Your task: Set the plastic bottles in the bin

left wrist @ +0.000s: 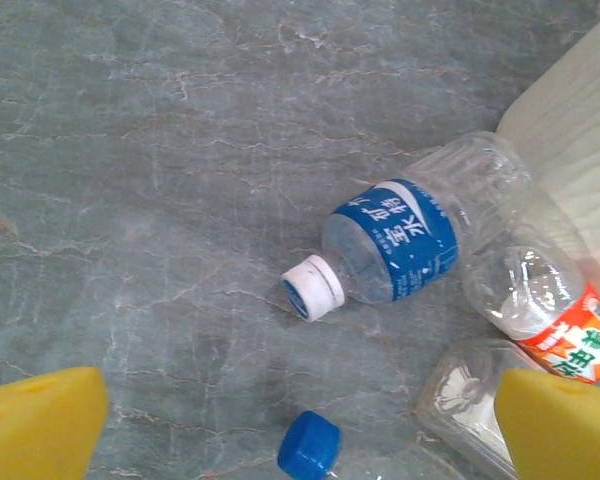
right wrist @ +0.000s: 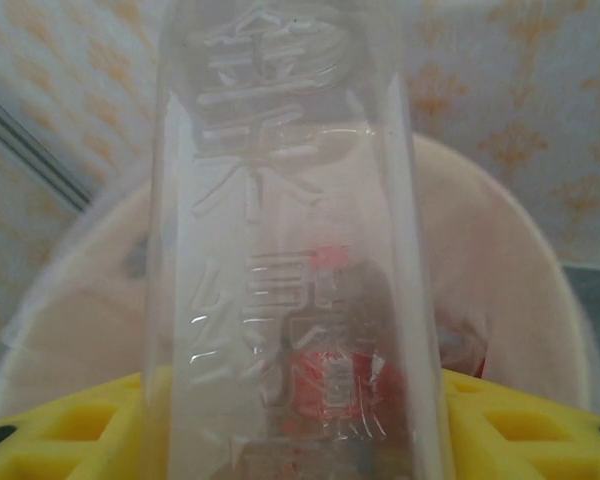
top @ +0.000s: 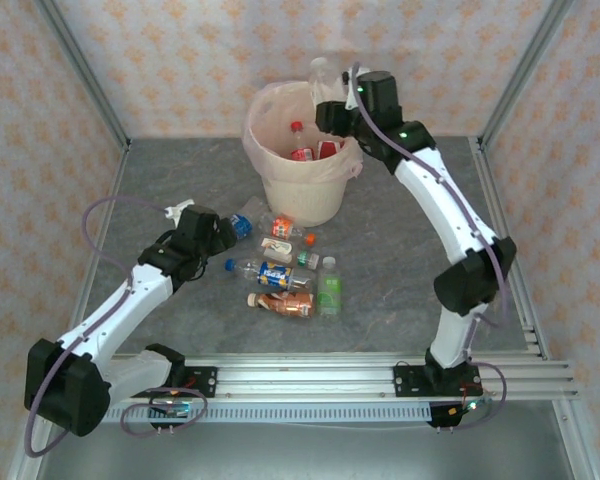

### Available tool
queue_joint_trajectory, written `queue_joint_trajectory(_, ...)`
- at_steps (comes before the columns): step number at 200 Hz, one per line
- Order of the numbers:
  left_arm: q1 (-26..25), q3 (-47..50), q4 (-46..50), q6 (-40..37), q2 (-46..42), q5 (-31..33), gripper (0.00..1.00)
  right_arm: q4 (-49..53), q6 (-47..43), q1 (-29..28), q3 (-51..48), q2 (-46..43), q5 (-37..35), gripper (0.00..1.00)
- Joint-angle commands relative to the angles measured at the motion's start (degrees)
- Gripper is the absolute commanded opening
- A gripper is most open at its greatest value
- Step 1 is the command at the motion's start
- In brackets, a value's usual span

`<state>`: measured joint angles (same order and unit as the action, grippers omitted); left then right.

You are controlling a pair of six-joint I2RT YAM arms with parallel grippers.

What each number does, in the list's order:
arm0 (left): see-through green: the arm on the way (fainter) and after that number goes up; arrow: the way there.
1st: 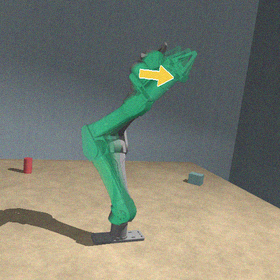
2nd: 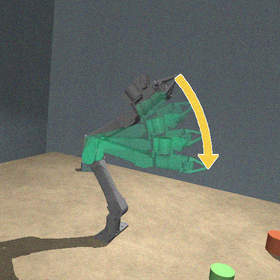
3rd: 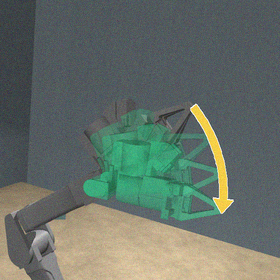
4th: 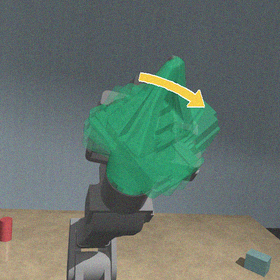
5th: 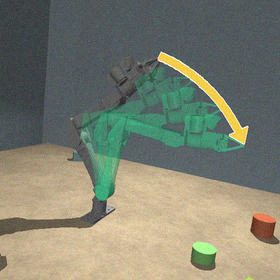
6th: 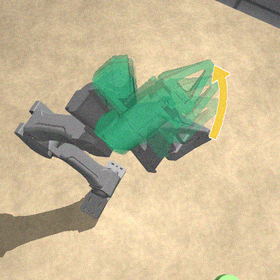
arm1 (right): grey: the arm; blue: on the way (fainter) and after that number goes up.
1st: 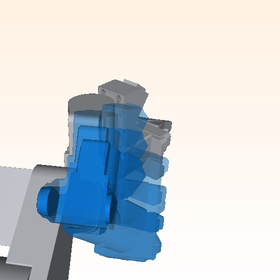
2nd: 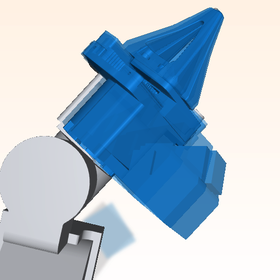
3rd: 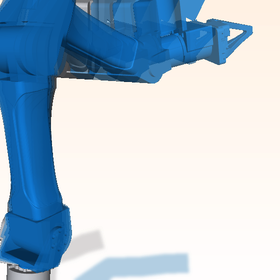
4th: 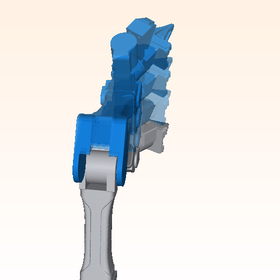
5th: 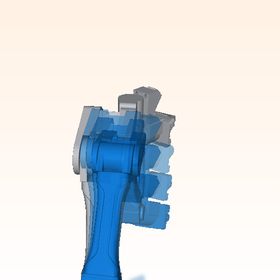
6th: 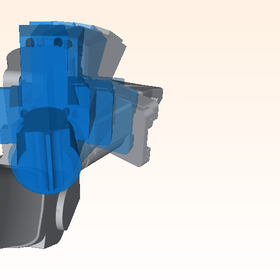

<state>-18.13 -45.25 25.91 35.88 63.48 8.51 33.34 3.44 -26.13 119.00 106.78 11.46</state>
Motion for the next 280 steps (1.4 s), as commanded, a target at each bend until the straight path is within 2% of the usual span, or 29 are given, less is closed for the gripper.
queue_joint_trajectory(1, 1.02, 0.09, -0.59, -3.09, 1.20, -0.95, 1.00, 9.88, -0.05, -1.09, 8.16, 2.46, -8.13, 0.69)
queue_joint_trajectory(25, 1.79, -0.55, -0.67, -4.15, 3.70, -2.17, 1.00, 10.39, 1.53, -1.38, 9.37, 2.40, -10.20, 0.78)
queue_joint_trajectory(53, 2.00, -2.25, -0.82, -7.88, 7.50, -3.62, 1.00, 8.98, 2.46, -1.41, 6.68, -1.04, -10.44, 0.82)
queue_joint_trajectory(85, 3.19, -4.44, -3.39, -13.24, 12.61, -7.21, 1.00, 1.22, 4.18, -1.51, -4.99, -10.88, -8.02, 0.87)
queue_joint_trajectory(106, 5.20, -6.95, -4.38, -17.56, 17.80, -10.80, 1.00, -7.45, 5.76, -1.46, -17.25, -20.23, -6.78, 1.00)
queue_joint_trajectory(143, 8.91, -13.30, -4.51, -25.81, 27.13, -19.29, 1.00, -20.04, 8.20, -1.43, -37.39, -36.38, -7.28, 0.99)
queue_joint_trajectory(165, 9.65, -17.65, -3.96, -31.10, 32.63, -24.32, 0.97, -22.40, 9.07, -1.42, -45.36, -43.32, -10.29, 0.99)
queue_joint_trajectory(202, 9.65, -23.91, -2.02, -38.95, 38.79, -29.07, 0.95, -19.23, 9.00, -1.40, -48.64, -46.83, -12.78, 0.99)
queue_joint_trajectory(239, 9.61, -32.91, 4.70, -43.42, 46.42, -27.65, 0.90, -17.06, 9.49, -1.41, -49.78, -47.60, -12.77, 0.99)
queue_joint_trajectory(280, 9.60, -34.56, 7.12, -47.91, 49.78, -25.98, 0.86, -16.32, 10.18, -1.39, -51.06, -48.15, -12.82, 0.99)
